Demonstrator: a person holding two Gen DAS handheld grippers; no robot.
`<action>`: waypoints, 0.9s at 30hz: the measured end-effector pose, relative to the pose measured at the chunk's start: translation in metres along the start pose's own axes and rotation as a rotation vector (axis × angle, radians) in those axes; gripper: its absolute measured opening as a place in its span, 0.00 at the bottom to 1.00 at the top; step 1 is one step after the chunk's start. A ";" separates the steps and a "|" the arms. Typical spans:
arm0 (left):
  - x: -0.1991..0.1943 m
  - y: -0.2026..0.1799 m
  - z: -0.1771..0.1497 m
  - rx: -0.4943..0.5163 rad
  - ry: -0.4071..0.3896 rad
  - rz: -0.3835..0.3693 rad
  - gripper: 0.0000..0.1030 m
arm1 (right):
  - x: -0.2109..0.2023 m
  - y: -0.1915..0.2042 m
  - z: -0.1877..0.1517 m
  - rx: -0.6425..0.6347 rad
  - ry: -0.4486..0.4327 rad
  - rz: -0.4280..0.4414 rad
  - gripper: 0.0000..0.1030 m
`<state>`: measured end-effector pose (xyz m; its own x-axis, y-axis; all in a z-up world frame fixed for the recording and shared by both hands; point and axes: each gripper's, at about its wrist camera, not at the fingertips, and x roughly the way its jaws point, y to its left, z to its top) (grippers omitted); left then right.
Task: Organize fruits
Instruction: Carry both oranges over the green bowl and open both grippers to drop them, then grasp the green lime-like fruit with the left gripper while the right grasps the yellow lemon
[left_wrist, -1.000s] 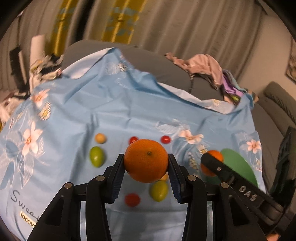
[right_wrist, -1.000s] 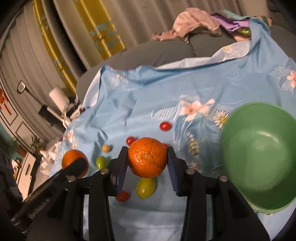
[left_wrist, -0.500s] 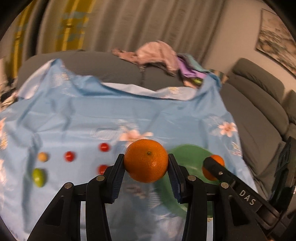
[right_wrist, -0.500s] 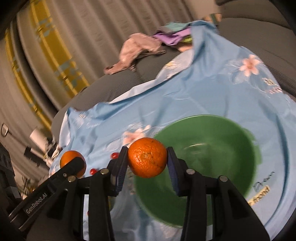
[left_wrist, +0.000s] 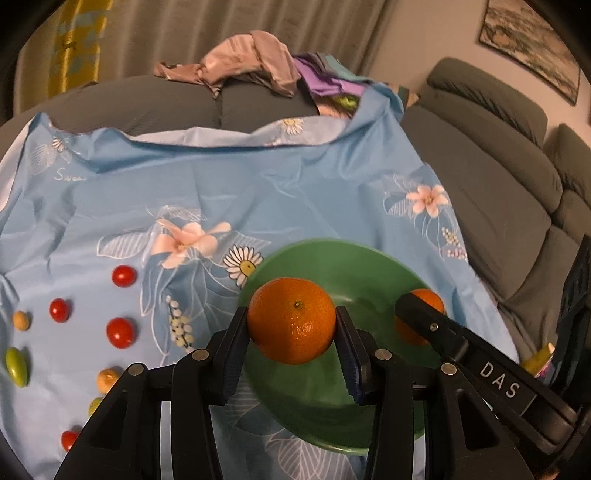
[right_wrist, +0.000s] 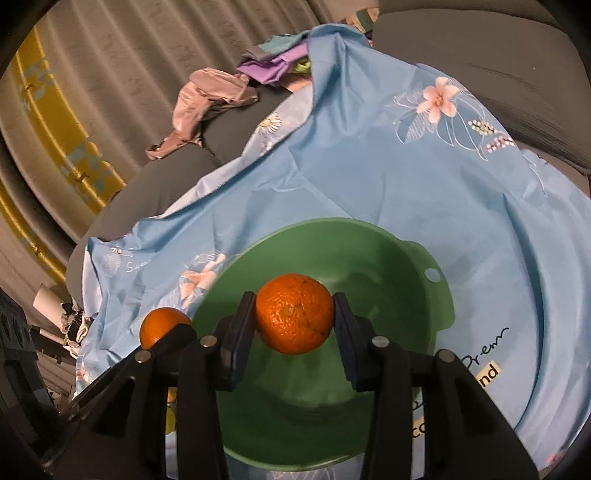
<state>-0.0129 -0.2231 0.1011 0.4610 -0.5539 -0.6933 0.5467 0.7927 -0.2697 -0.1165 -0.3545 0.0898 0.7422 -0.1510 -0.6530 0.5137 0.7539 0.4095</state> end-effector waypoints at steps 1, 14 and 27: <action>0.002 -0.001 -0.001 0.000 0.008 0.004 0.43 | 0.002 -0.001 0.000 0.001 0.007 -0.010 0.43; -0.046 0.040 0.001 -0.093 -0.072 0.014 0.50 | -0.004 0.019 0.000 -0.054 -0.021 0.015 0.69; -0.118 0.156 -0.034 -0.275 -0.145 0.336 0.50 | 0.010 0.082 -0.015 -0.236 0.028 0.083 0.69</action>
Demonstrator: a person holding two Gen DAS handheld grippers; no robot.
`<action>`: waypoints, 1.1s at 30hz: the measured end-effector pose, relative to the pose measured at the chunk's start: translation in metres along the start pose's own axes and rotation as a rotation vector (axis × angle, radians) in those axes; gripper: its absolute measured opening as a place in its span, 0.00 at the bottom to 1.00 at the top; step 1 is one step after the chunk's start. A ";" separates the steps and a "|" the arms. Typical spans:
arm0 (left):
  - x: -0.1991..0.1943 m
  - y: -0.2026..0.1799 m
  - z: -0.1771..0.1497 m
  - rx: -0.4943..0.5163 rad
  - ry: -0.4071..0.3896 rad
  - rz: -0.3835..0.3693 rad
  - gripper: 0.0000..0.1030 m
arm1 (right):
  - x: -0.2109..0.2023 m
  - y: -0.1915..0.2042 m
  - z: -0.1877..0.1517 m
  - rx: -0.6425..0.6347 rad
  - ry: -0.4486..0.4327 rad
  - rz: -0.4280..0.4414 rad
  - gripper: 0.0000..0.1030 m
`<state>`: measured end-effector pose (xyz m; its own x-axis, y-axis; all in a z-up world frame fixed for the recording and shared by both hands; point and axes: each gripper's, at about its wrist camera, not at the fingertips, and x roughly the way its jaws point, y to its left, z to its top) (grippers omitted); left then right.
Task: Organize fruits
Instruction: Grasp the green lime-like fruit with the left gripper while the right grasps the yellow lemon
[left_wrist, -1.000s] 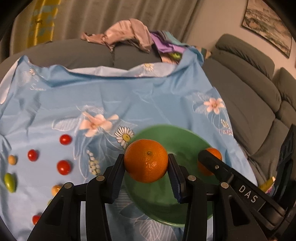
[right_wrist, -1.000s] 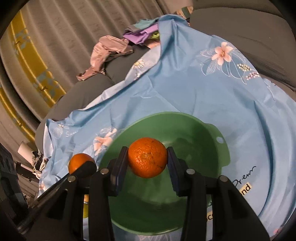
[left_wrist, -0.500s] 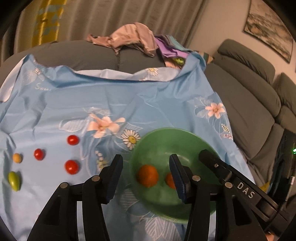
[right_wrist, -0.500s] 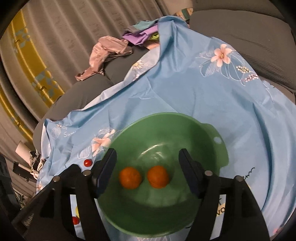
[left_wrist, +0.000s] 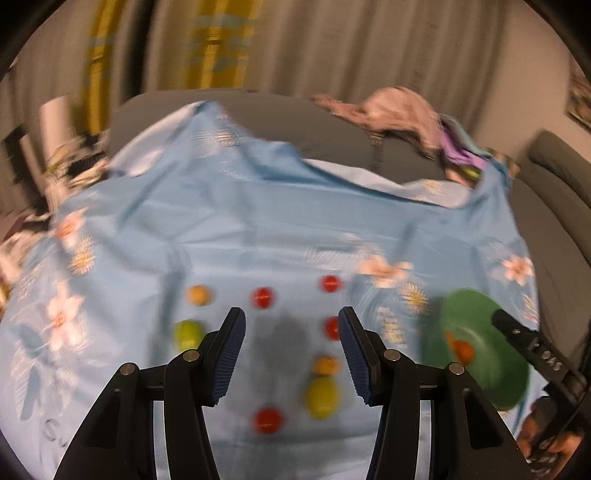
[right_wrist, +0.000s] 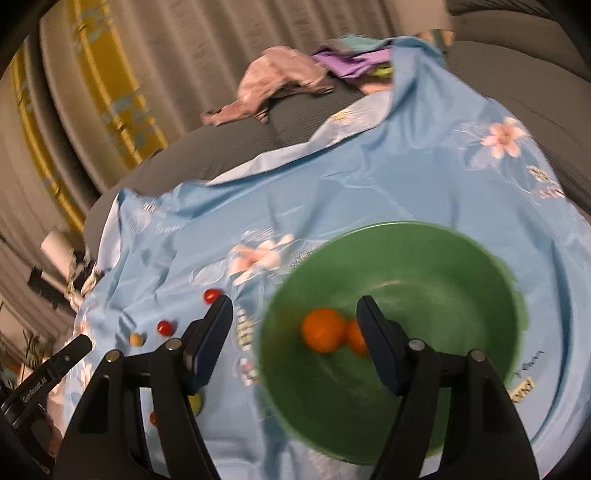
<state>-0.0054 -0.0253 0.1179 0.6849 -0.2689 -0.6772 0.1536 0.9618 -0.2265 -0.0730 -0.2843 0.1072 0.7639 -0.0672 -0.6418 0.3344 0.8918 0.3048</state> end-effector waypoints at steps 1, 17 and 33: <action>0.000 0.015 -0.003 -0.038 -0.002 0.021 0.50 | 0.005 0.008 -0.002 -0.021 0.016 0.014 0.69; 0.024 0.100 -0.014 -0.280 0.065 0.023 0.50 | 0.064 0.116 -0.057 -0.247 0.271 0.251 0.65; 0.081 0.084 -0.018 -0.221 0.202 0.097 0.50 | 0.106 0.131 -0.097 -0.317 0.469 0.179 0.46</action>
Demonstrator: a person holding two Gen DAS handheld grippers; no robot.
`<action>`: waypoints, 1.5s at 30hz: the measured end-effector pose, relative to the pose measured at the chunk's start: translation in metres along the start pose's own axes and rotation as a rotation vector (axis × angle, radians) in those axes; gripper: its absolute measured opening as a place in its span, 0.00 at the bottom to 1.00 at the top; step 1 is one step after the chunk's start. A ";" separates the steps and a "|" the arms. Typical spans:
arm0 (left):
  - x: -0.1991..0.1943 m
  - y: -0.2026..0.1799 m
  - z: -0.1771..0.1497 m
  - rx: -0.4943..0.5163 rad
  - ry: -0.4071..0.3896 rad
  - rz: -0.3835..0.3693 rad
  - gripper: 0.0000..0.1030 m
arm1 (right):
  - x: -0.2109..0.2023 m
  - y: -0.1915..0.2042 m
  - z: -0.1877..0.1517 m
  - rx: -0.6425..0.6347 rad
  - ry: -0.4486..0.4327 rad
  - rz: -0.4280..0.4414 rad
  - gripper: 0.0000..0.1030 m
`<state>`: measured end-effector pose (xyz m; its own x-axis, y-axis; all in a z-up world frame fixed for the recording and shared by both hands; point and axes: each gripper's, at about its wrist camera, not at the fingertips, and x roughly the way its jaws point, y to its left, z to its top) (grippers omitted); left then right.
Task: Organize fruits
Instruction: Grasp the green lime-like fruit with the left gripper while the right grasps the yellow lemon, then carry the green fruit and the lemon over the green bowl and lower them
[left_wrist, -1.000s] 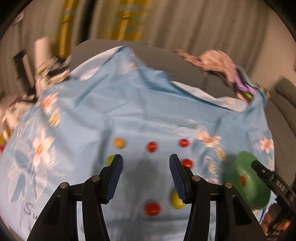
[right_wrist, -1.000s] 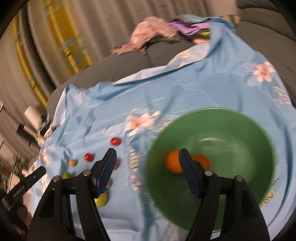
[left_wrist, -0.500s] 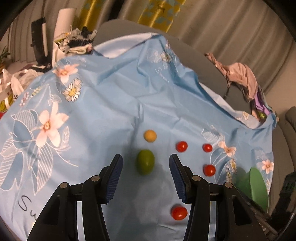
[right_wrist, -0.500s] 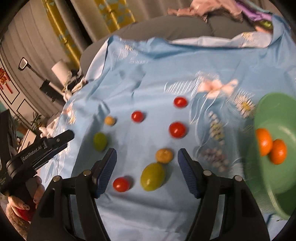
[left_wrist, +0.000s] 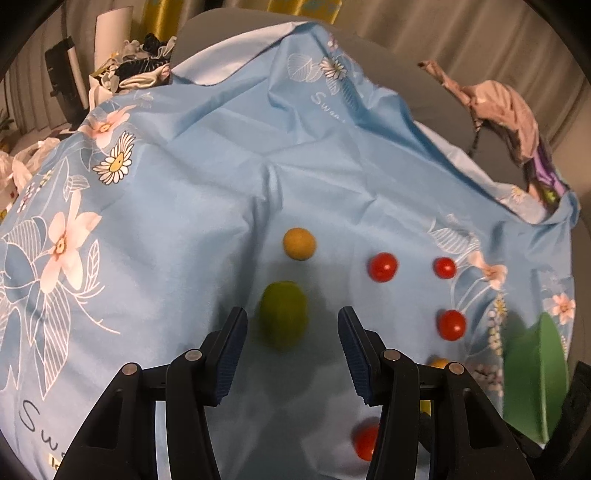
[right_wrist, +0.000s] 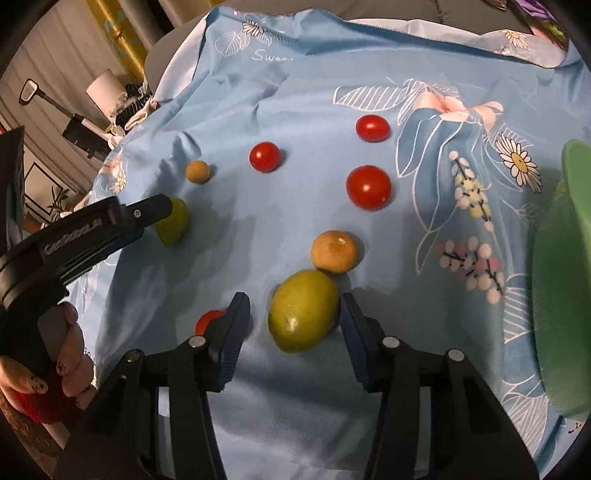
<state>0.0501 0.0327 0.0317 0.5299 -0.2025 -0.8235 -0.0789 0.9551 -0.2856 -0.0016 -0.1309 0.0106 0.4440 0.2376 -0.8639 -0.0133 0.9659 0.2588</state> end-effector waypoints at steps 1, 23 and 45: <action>0.003 0.001 0.000 -0.004 0.009 -0.002 0.50 | 0.002 0.001 0.000 -0.003 0.006 -0.008 0.45; -0.006 -0.005 -0.003 -0.007 -0.063 -0.009 0.32 | -0.006 -0.001 0.003 -0.019 -0.075 -0.056 0.36; -0.087 -0.060 -0.021 0.119 -0.266 -0.183 0.32 | -0.117 -0.049 -0.002 0.118 -0.399 -0.002 0.36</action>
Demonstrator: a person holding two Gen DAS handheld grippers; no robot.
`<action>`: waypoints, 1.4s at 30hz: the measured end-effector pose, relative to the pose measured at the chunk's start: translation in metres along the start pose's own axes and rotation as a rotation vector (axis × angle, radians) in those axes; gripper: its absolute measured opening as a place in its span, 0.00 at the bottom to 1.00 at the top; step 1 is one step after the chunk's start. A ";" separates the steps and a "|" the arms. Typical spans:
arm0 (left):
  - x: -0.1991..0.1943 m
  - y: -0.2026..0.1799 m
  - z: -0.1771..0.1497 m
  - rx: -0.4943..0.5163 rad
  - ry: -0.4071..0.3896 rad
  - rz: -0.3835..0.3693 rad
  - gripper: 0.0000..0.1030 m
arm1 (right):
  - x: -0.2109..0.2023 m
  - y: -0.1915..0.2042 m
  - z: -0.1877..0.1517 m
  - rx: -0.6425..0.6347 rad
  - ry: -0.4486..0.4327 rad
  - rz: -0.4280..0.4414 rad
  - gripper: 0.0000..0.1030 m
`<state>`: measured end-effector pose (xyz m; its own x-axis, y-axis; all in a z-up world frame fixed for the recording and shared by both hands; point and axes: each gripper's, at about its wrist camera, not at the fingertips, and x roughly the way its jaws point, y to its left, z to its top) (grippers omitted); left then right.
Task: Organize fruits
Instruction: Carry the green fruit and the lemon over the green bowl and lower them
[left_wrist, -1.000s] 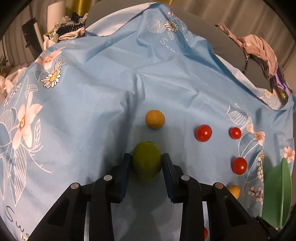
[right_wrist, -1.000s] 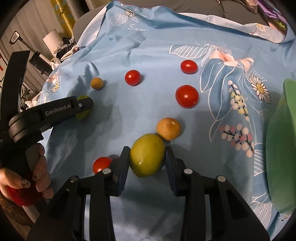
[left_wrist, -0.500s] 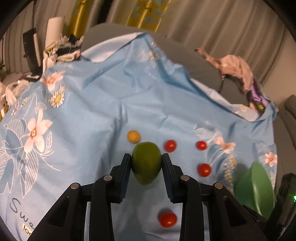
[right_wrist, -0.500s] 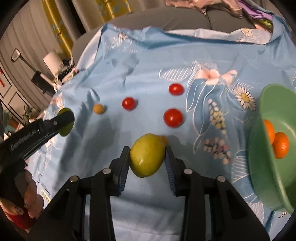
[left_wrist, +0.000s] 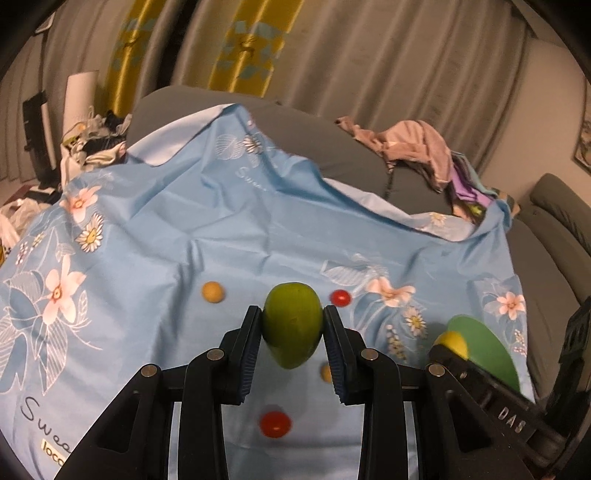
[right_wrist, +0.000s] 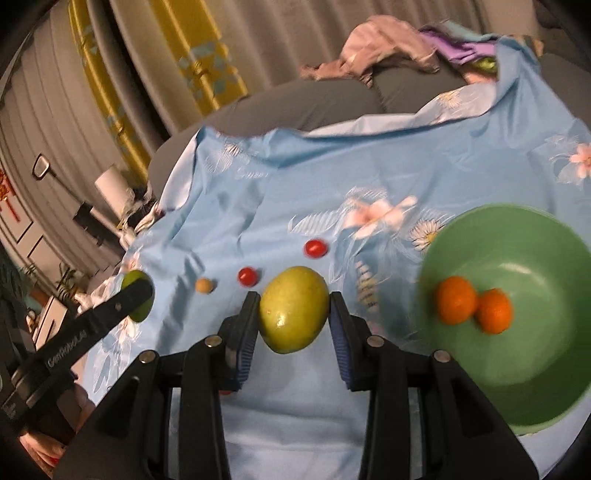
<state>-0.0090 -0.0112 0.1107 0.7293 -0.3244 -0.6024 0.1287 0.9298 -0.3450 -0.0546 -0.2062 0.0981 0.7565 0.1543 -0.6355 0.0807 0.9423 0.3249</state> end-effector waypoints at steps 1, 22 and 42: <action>-0.001 -0.005 -0.001 0.010 -0.001 -0.008 0.32 | -0.003 -0.005 0.002 0.010 -0.012 -0.006 0.36; 0.028 -0.160 -0.030 0.252 0.079 -0.244 0.32 | -0.075 -0.124 0.004 0.310 -0.174 -0.169 0.37; 0.068 -0.197 -0.058 0.314 0.254 -0.323 0.32 | -0.065 -0.156 -0.001 0.404 -0.119 -0.242 0.37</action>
<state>-0.0233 -0.2264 0.0958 0.4379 -0.5995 -0.6700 0.5443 0.7699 -0.3331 -0.1170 -0.3632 0.0876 0.7518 -0.1121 -0.6498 0.4911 0.7528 0.4383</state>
